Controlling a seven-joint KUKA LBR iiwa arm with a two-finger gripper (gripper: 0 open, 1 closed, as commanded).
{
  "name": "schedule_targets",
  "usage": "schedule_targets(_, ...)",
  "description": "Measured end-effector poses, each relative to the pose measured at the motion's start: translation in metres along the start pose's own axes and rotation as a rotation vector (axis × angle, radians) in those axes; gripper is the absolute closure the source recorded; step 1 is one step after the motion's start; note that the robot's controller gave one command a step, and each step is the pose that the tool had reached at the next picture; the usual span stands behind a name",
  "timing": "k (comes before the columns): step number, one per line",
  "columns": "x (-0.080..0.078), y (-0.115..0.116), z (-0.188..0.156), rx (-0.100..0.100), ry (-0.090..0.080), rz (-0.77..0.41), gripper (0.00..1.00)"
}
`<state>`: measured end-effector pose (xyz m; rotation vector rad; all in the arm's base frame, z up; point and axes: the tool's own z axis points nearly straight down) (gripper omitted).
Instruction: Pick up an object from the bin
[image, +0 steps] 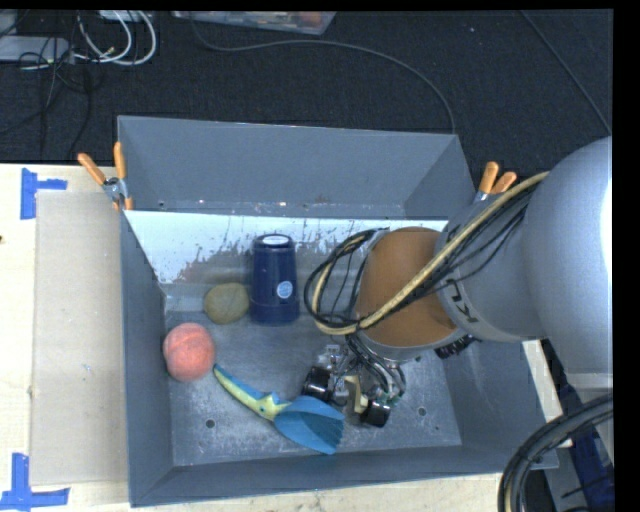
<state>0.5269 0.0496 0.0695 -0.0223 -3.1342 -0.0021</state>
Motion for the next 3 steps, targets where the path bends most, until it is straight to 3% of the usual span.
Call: schedule_targets(3,0.001,0.000,-0.015,0.000,0.001,-0.001,1.00)
